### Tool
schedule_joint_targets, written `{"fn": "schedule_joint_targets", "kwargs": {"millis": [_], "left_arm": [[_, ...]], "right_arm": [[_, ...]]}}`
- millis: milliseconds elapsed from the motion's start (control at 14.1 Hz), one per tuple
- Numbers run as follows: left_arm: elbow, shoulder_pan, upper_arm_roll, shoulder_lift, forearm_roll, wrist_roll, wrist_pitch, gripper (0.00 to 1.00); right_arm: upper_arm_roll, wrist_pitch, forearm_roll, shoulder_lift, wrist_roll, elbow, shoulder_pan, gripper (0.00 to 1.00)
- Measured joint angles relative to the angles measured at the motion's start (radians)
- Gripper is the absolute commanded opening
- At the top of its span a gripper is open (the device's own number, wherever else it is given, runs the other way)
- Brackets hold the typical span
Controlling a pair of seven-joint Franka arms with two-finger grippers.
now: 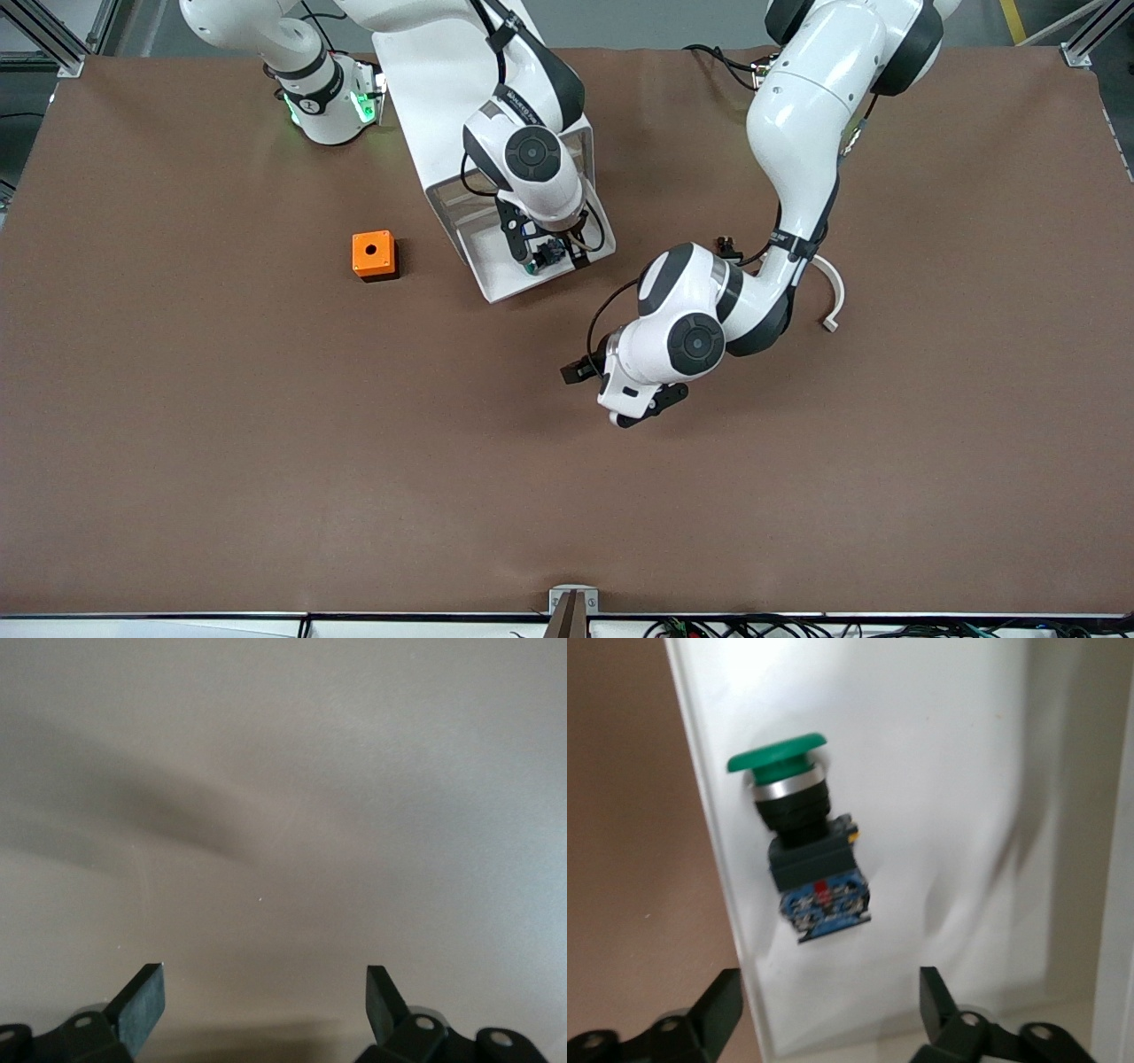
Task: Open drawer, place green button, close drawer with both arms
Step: 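Lower the button into the drawer and open the right gripper, then push the drawer closed with the left gripper while the right gripper withdraws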
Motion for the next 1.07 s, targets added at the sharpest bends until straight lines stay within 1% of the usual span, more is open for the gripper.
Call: {"fn": "schedule_joint_targets", "kwargs": {"millis": [213,284,355,426,497,568,781,923,1066], "left_arm": [[0.0,-0.027,0.0,-0.002,0.083,0.0,0.011,1.0],[0.0,-0.038,0.0,-0.002,0.113,0.0,0.012,1.0],[-0.001,-0.048,0.0,-0.002,0.14,0.0,0.012,1.0],[-0.001,-0.057,0.0,-0.002,0.163,0.0,0.012,1.0],[-0.001,-0.065,0.001,-0.002,0.175,0.0,0.012,1.0],[-0.001,-0.072,0.001,-0.002,0.178,0.0,0.012,1.0],[-0.003,-0.096,0.001,-0.002,0.186,0.0,0.013,1.0],[-0.007,-0.13,0.001,-0.002,0.216,-0.012,0.013,1.0],[-0.011,-0.164,0.0,-0.002,0.254,-0.064,0.013,1.0]], "right_arm": [[-0.015,-0.076,-0.001,0.0,-0.021,0.077,-0.011,1.0],[-0.018,-0.108,-0.008,0.0,-0.075,0.1,-0.016,1.0],[-0.021,-0.152,-0.033,-0.001,-0.16,0.123,-0.02,1.0],[-0.022,-0.217,-0.077,-0.001,-0.246,0.151,-0.022,1.0],[-0.024,-0.288,-0.113,-0.002,-0.316,0.186,-0.025,1.0],[-0.026,-0.352,-0.132,-0.003,-0.374,0.223,-0.035,1.0],[-0.03,-0.487,-0.142,-0.014,-0.594,0.315,-0.117,1.0],[-0.032,-0.535,-0.143,-0.042,-0.74,0.333,-0.184,1.0],[-0.035,-0.589,-0.145,-0.077,-0.879,0.339,-0.253,1.0]]}}
